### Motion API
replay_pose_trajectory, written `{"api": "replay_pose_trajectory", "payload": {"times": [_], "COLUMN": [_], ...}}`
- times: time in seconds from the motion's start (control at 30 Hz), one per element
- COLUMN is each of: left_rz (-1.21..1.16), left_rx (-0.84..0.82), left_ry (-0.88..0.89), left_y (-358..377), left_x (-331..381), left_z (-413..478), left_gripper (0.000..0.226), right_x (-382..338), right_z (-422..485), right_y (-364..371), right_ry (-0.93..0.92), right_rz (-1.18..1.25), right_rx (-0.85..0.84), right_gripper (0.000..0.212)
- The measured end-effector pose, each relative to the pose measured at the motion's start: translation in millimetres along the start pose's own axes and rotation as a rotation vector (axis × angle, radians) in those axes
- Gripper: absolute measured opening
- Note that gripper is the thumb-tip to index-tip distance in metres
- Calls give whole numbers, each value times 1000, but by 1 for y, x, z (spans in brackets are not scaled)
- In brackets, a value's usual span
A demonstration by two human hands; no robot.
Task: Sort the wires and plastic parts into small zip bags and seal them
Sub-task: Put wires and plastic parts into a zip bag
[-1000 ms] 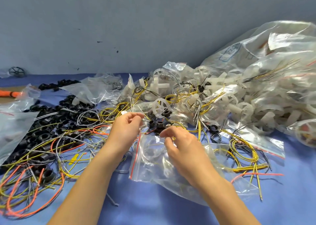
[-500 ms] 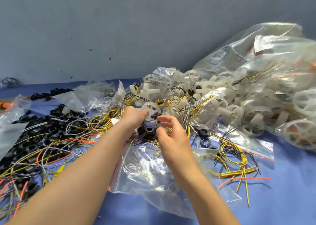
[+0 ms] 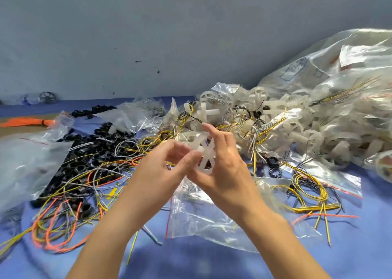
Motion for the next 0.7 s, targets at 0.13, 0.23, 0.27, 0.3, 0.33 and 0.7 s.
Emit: {"api": "replay_pose_trajectory", "payload": {"times": [0.13,0.23,0.27,0.3,0.33,0.7], "left_rz": [-343,-606,-662,-707,-746,-418], "left_rx": [-3,-101,-118,-113,-90,88], "left_ry": [-197,-275,-271,-279,-304,-827], "left_y": [-10,-5,-3,-2,-1,-34], "left_x": [-21,-25,-26,-27,-28,-90], "left_z": [-6,-7,-6,-5,-4,-8], "left_gripper": [39,31,29,29,31,31], "right_x": [2,-1,-3,-5,-5,19], "right_z": [4,6,5,4,4,-4], "right_y": [-6,1,5,10,14,35], "right_ry": [203,259,257,257,256,118], "right_rz": [424,598,626,645,647,-325], "right_rx": [38,-71,-105,-135,-169,-314], "right_gripper": [58,56,57,60,63,41]}}
Point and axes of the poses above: each hand's wrist, its own z-axis towards the middle knuckle, its own y-axis out of the palm, x = y × z, the point moved 2 cm from there along z, towards the middle knuckle
